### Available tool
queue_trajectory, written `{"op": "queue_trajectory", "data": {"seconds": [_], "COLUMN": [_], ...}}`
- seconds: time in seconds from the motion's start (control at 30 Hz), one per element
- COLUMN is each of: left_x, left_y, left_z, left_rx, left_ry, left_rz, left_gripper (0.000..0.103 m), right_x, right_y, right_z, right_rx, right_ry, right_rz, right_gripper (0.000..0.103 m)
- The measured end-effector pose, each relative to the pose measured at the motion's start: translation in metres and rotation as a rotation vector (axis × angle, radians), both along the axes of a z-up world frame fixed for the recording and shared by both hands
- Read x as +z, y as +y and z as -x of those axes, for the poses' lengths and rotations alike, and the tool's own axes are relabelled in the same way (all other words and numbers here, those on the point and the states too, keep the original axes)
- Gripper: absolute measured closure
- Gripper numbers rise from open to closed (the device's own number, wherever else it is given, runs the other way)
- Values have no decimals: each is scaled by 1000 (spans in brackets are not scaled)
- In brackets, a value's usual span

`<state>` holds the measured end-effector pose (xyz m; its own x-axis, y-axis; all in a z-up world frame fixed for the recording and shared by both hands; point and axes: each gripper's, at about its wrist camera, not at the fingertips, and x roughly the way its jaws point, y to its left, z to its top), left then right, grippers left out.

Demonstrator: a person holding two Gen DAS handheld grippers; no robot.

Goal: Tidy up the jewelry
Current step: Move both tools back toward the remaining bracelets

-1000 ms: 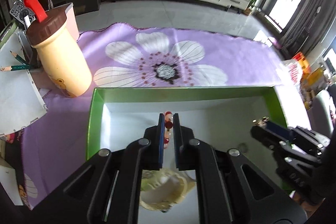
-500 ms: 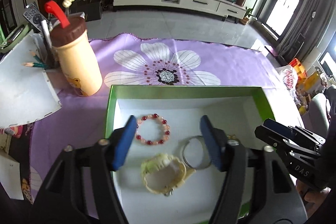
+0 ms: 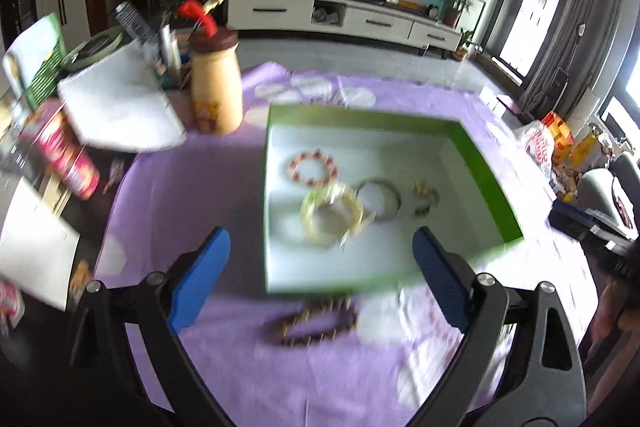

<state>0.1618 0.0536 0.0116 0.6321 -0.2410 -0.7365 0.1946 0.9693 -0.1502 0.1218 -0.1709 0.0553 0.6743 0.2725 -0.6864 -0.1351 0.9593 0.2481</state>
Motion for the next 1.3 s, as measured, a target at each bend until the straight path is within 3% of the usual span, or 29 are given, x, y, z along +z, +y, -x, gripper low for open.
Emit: {"op": "queue_trajectory", "data": {"seconds": [0.27,0.5,0.93,1.07,1.3], "left_x": [-24,-37,-59,-73,-94], "left_y": [9,-11,-84,-104,-116], "left_z": [58,90,111,106,98], "left_rx": [-15,-68,-175,-211,-216], "left_ry": [81,133,153,166,206], "left_rz": [39,60,-27,-53,-29], "left_gripper": [9,9,11,20,37], "right_x": [-1,-17,-60,-74,-88], "right_y": [-16,-26,-35,-37,-46], "right_z": [54,84,103,98,97], "right_rx": [-54,-96,-113,-108,-107], "right_ry": [21,67,140,155,165], "right_rz": [8,6,77,75,49], "right_gripper": [52,52,53,54,54]}}
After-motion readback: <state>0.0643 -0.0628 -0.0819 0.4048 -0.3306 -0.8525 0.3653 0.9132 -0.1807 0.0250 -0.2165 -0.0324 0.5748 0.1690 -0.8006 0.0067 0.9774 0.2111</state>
